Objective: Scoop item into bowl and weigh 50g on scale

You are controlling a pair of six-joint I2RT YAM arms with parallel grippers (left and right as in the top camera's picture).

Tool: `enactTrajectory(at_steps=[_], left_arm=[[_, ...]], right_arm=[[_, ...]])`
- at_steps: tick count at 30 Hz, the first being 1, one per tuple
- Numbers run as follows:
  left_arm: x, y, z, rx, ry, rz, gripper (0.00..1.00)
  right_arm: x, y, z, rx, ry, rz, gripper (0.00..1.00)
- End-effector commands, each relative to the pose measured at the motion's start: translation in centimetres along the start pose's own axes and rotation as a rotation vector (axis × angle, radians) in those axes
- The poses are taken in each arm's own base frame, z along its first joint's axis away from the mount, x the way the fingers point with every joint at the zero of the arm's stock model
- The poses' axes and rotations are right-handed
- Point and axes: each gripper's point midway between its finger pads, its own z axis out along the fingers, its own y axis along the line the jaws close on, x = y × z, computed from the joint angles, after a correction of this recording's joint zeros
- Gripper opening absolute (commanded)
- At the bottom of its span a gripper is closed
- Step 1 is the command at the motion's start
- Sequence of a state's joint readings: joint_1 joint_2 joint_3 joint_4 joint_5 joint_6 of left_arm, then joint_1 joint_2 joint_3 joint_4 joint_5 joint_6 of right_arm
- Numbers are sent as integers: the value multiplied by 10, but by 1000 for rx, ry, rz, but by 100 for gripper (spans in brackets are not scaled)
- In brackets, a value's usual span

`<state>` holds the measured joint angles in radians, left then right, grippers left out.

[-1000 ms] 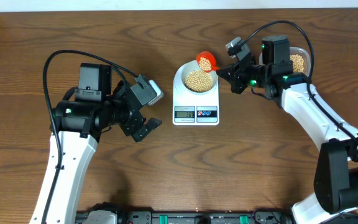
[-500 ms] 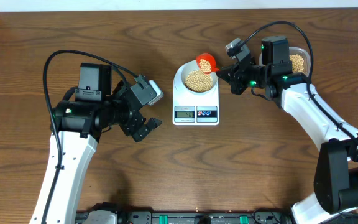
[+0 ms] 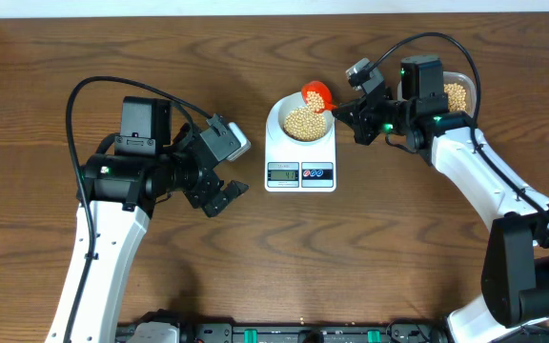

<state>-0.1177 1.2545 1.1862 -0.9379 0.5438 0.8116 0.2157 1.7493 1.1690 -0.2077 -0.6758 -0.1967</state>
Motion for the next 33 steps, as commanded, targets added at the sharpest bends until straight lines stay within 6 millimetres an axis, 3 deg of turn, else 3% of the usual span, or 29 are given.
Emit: enactTrajectory(at_steps=[1,12,17,22,28,33], left_arm=[[-5,2,-7,-21,-16,4,98],[-5,2,-7,-21,-16,4,98],[-5,2,-7,-21,-16,4,98],[-5,2,-7,-21,-16,4,98],[-5,2,-7,-21,-16,4,98],[-5,2,-7,-21,-16,4,98]], right_arm=[[-7,8,-4,-7,-18,-31,1],[-8,8,-4,-7,-22,-34,1],[-13,21,-7,-75,-42,-36,1],[-3,5,-4,9,-1,-32,1],[-15,20,-8,-65,-49,-55,1],[-7,10,-7,-8,-13,-38,1]])
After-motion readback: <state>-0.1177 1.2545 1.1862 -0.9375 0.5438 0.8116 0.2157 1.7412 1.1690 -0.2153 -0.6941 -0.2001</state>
